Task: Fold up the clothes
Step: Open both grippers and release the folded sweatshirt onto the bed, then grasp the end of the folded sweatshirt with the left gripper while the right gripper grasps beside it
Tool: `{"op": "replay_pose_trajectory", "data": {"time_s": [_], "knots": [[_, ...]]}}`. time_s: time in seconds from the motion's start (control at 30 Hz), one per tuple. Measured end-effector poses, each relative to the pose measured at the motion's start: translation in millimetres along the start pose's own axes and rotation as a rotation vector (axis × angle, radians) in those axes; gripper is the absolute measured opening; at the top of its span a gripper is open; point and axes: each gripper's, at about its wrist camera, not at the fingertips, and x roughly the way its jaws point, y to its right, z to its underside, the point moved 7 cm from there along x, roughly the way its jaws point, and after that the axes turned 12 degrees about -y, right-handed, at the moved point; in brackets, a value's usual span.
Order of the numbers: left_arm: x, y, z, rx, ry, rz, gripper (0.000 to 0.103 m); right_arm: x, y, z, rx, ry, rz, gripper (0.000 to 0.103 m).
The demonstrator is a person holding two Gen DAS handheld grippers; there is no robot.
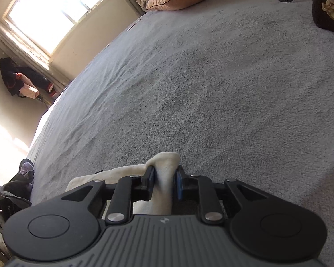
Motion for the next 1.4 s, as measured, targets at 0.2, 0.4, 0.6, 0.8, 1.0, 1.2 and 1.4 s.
{"op": "replay_pose_trajectory", "data": {"time_s": [0.2, 0.4, 0.6, 0.8, 1.0, 1.2, 1.4], "knots": [[-27, 6, 0, 0.136, -0.108, -0.034, 0.059, -41, 15, 6, 0.072, -0.008, -0.025, 0.043], [-63, 23, -48, 0.276, -0.094, -0.076, 0.068, -85, 21, 40, 0.051, -0.048, -0.084, 0.044], [-54, 50, -95, 0.314, -0.022, -0.192, 0.084, -104, 24, 81, 0.031, -0.097, -0.104, 0.051], [-15, 79, -130, 0.369, -0.066, -0.289, 0.091, -113, 26, 121, 0.043, -0.135, -0.137, 0.055], [25, 118, -158, 0.438, -0.058, -0.380, 0.091, -114, 24, 155, 0.047, -0.191, -0.177, 0.055], [66, 134, -164, 0.526, -0.061, -0.530, 0.091, -111, 11, 181, 0.007, -0.209, -0.221, 0.055], [105, 151, -170, 0.613, -0.063, -0.681, 0.091, -106, -2, 202, -0.058, -0.207, -0.284, 0.055]]}}
